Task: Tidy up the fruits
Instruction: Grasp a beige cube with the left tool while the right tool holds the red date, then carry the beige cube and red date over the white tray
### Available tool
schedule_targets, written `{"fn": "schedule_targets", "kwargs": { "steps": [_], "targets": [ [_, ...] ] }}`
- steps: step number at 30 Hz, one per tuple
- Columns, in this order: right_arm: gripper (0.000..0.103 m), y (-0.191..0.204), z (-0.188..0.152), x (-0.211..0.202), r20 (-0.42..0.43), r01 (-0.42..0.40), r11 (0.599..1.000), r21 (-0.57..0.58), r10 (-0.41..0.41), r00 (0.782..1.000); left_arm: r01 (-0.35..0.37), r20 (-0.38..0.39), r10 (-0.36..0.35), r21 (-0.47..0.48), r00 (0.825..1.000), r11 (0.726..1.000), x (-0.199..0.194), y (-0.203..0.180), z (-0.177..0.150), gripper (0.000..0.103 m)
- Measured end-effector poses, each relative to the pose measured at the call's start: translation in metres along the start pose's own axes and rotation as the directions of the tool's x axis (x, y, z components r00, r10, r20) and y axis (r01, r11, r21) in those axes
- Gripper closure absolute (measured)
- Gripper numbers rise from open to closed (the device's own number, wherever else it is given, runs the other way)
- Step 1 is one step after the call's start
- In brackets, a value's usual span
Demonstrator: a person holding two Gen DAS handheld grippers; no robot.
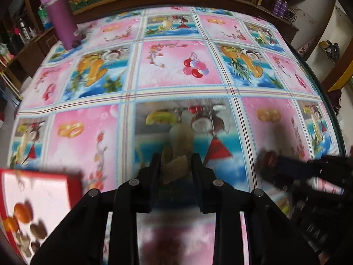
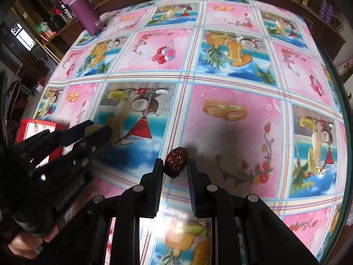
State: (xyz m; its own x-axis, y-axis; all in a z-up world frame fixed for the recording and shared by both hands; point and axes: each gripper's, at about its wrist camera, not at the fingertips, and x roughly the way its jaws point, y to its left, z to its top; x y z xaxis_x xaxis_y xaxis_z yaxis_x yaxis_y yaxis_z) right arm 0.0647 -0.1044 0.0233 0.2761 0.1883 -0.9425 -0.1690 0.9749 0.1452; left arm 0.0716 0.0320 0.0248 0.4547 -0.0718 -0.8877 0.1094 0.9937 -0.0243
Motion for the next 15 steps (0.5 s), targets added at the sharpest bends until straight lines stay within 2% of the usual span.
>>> {"fn": "schedule_targets", "kwargs": {
  "steps": [3, 7, 12, 15],
  "targets": [
    [0.083, 0.008, -0.008, -0.012, 0.027, 0.002, 1.000, -0.019, -0.001, 1.000, -0.039, 0.040, 0.039, 0.013, 0.998, 0.999, -0.021, -0.003, -0.015, 0.073],
    [0.083, 0.018, -0.021, -0.028, 0.062, -0.011, 0.999, -0.043, 0.014, 0.998, -0.053, 0.105, 0.051, 0.014, 0.993, 0.998, -0.053, -0.004, -0.036, 0.073],
    [0.083, 0.038, -0.040, -0.048, 0.112, -0.030, 0.996, -0.086, 0.039, 0.993, -0.071, 0.198, 0.070, -0.004, 0.978, 0.997, -0.095, 0.000, -0.063, 0.073],
    [0.083, 0.058, -0.048, -0.057, 0.128, -0.053, 0.991, -0.127, 0.070, 0.989, -0.101, 0.256, 0.103, -0.021, 0.961, 0.995, -0.119, 0.008, -0.083, 0.073]
  ]
}}
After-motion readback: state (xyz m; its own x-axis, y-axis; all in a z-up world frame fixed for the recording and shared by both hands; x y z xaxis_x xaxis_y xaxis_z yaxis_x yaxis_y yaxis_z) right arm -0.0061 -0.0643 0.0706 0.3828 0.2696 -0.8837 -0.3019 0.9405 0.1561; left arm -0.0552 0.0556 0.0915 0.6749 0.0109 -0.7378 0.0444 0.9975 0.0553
